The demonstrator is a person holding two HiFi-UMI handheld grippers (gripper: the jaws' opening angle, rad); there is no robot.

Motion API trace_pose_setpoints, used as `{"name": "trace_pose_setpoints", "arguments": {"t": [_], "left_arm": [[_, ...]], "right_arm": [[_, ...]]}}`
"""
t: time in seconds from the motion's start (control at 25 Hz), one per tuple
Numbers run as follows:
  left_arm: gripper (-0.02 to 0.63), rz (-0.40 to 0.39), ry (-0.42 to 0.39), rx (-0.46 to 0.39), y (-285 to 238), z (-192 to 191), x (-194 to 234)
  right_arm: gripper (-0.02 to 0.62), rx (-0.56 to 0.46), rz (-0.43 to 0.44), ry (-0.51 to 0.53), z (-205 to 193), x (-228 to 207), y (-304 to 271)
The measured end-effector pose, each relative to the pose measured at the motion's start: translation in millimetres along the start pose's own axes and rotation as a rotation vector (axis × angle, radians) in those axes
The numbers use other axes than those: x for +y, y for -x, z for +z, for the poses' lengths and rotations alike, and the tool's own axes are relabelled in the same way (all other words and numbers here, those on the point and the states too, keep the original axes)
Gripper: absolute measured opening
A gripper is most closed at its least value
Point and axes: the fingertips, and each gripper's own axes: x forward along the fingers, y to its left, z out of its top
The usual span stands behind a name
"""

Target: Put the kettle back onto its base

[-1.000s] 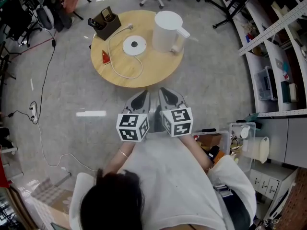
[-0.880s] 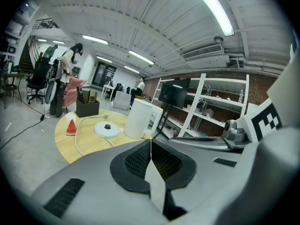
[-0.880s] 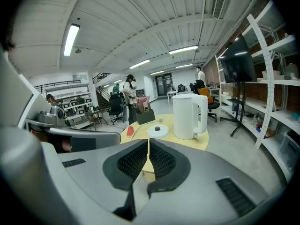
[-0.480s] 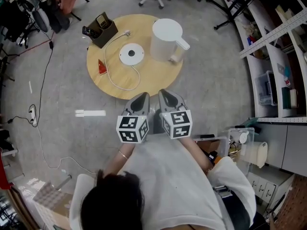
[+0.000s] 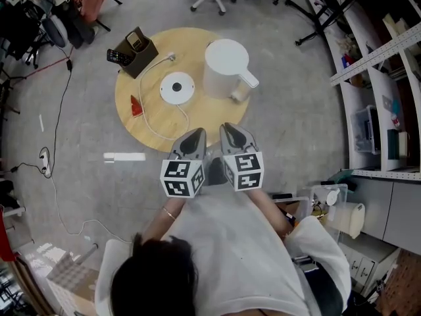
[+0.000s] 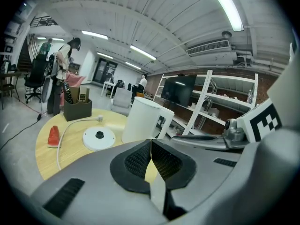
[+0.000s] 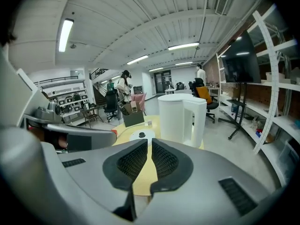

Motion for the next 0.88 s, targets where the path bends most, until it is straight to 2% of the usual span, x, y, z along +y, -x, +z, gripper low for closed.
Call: {"name": "trace_pose_setpoints", "arguments": {"t": [0.36,0.72,0.76,0.88], "left_arm": [[0.026,-0.014,0.003,0.025,-27,6,-1],[0.026,-0.013,0.002,0.036,-46,10,0],[0.027,-0.012,0.004,0.037,-49,10,-1],[0.026,-0.009,0.006,0.037,-56,12,-3]], "right_arm": [[0.028,-0.003,-0.083,-0.006,9,-35,-12],[0.032,-0.012,-0.124,-0.005,16,-59,-21],[0.036,-0.011,-0.12,-0.008,16,-61,-22],[0.108,-0.006,-0.094,-0.018,16,-65,-25]]}}
